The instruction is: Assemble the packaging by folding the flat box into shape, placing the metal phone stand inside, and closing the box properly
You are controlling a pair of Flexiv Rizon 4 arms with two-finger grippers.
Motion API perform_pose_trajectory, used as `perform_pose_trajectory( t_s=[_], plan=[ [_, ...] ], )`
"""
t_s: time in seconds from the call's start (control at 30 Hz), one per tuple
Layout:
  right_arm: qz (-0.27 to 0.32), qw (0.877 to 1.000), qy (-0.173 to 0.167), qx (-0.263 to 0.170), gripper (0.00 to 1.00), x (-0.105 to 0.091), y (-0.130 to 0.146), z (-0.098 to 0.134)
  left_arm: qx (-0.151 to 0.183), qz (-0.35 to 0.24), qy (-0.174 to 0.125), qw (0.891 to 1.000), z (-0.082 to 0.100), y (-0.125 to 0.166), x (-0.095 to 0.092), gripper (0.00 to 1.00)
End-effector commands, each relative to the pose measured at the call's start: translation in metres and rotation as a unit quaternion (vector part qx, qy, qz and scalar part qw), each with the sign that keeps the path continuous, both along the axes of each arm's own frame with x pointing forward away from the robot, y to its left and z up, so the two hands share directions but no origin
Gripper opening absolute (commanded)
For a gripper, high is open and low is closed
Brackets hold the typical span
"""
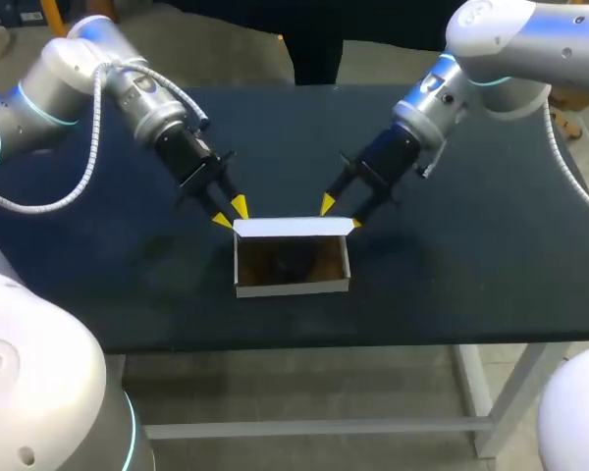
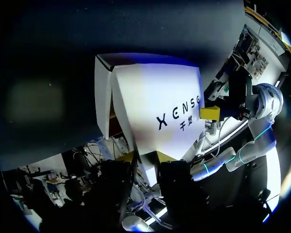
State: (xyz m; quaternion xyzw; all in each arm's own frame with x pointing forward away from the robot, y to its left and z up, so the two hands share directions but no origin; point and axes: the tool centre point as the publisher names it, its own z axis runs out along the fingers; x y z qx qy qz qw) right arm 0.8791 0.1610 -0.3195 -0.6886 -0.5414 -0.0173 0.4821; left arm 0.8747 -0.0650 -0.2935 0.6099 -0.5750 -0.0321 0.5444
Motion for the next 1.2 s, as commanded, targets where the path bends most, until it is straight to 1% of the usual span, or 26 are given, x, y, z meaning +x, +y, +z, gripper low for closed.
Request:
perform_pose_trajectory(
  t_s=[0.03, 0.23, 0.4, 0.6, 0.73, 0.97, 1.03, 1.13, 1.2],
  plan=[
    [0.003, 1.000, 0.003, -0.001, 0.47, 0.003, 0.008, 0.002, -0.005, -0.012, 0.016, 1.000, -0.004, -0.007, 0.007, 0.26],
    [0.001, 1.000, 0.010, -0.001, 0.48, 0.004, 0.006, 0.002, -0.010, -0.013, 0.027, 0.999, -0.004, -0.008, 0.006, 0.26],
    [0.000, 1.000, 0.014, 0.000, 0.48, 0.006, 0.006, 0.002, -0.011, -0.011, 0.031, 0.999, -0.003, -0.009, 0.006, 0.27],
    [0.000, 1.000, 0.016, 0.000, 0.48, 0.006, 0.008, -0.001, -0.014, -0.002, 0.026, 1.000, -0.007, -0.015, 0.006, 0.27],
    [0.001, 1.000, 0.018, 0.001, 0.48, 0.006, 0.009, -0.002, -0.013, 0.008, 0.019, 1.000, -0.008, -0.017, 0.006, 0.24],
    [0.002, 1.000, 0.018, 0.002, 0.47, 0.007, 0.009, -0.002, -0.014, 0.016, 0.009, 1.000, -0.008, -0.019, 0.004, 0.25],
    [0.002, 1.000, 0.018, 0.003, 0.47, 0.007, 0.010, -0.002, -0.014, 0.017, 0.007, 1.000, -0.008, -0.019, 0.004, 0.24],
    [0.002, 1.000, 0.018, 0.003, 0.47, 0.007, 0.010, -0.002, -0.015, 0.018, 0.006, 1.000, -0.008, -0.019, 0.003, 0.16],
    [0.002, 1.000, 0.018, 0.003, 0.47, 0.007, 0.009, -0.002, -0.016, 0.019, 0.005, 1.000, -0.008, -0.019, 0.003, 0.14]
  ],
)
